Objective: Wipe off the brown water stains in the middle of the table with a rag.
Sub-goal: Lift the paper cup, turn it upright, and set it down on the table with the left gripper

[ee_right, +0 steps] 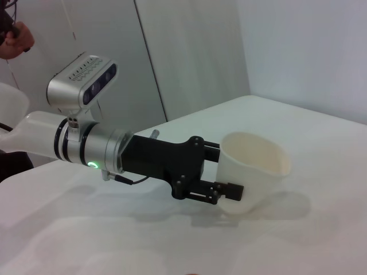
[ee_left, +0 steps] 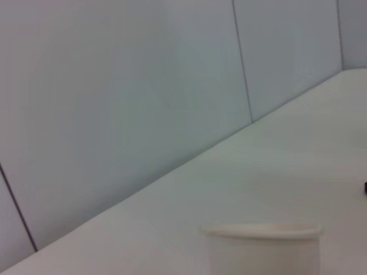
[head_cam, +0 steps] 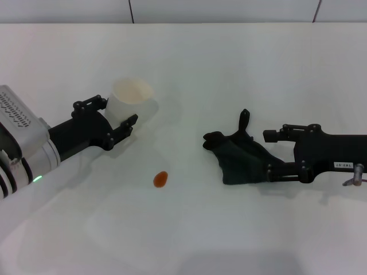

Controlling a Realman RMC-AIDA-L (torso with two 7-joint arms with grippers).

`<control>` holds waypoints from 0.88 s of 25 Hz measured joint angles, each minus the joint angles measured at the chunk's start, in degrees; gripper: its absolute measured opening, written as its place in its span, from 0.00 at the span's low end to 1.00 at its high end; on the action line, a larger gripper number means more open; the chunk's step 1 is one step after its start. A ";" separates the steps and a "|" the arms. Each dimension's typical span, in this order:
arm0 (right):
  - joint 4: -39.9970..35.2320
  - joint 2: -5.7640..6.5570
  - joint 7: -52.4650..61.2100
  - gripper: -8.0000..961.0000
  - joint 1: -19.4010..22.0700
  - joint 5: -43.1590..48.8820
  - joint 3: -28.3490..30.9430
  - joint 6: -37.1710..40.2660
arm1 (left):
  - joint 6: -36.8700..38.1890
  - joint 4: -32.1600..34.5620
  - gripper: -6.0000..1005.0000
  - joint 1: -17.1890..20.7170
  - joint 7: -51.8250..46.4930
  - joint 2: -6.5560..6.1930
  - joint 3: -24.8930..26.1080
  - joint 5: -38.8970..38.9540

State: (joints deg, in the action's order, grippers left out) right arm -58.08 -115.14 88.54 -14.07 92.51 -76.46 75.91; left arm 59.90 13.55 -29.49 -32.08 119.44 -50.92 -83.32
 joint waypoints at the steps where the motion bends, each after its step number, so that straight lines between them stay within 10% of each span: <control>1: -0.01 0.00 0.02 0.82 0.00 -0.02 0.00 0.00 | -0.35 0.00 0.58 -0.03 -0.05 0.01 -0.05 0.02; 22: -0.25 0.00 0.36 0.82 0.17 -0.29 -0.17 0.29 | 0.58 0.25 0.65 0.80 -0.82 -0.09 -2.90 -0.08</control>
State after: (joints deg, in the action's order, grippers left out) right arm -58.33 -115.14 88.90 -13.90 92.22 -76.64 76.21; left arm 60.49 13.80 -28.69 -32.90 119.35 -53.82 -83.40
